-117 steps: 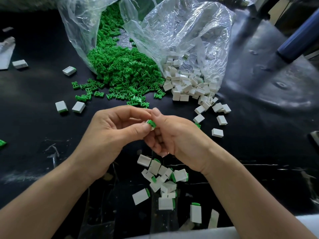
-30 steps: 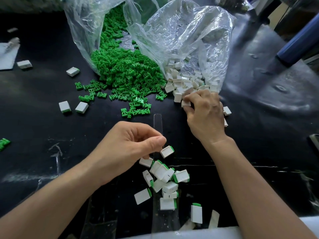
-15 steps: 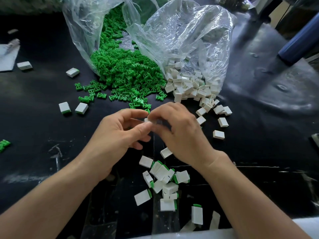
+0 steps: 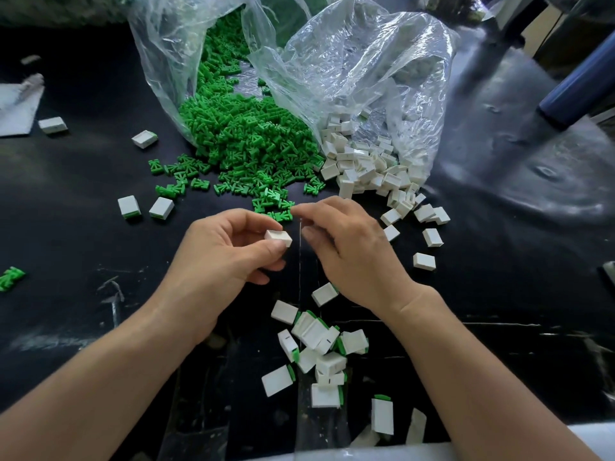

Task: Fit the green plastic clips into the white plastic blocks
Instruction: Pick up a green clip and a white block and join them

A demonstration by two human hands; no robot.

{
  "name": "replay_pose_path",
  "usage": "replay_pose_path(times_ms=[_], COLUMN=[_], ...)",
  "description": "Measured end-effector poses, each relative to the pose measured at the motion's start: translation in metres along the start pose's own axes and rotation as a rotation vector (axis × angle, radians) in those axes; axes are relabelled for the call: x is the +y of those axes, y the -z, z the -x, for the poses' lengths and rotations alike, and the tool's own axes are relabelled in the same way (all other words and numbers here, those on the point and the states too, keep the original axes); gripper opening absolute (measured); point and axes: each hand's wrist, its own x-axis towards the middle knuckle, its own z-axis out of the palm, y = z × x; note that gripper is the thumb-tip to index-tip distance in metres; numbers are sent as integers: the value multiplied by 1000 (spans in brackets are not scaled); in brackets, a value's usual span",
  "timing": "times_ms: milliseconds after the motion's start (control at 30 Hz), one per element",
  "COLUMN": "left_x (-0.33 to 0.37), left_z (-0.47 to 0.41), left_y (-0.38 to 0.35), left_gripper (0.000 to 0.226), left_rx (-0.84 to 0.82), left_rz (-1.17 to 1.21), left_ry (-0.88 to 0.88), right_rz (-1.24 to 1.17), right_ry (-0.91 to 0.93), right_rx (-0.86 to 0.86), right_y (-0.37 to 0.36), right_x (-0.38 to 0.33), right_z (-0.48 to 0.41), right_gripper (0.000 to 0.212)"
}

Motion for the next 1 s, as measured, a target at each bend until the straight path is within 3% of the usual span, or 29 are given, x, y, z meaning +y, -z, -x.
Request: replay_pose_path(times_ms=[133,233,533,700,800,1000], left_x=[1,1,3,4,4,3], left_z=[0,1,2,2,1,0], left_y=[0,0,-1,1,2,2], left_gripper=[23,26,20,27,30,22], left_rx=[-11,-37,-90,-124,-134,-140], left_rz=[-1,7,115,165,195,279], left_ry=[4,-2,19,35,51,79], right_rz=[238,301,75,-275,-456,-549], right_ry=[-16,-23,-107,-236,-263,-253], right_rx=[-144,-167,-120,0,-17,-57], right_y=[-10,-12,0,8,10,13], right_x=[1,0,5,7,4,-3], right_z=[-5,-7,-4,0,1,3], right_gripper=[45,45,11,14,25,32])
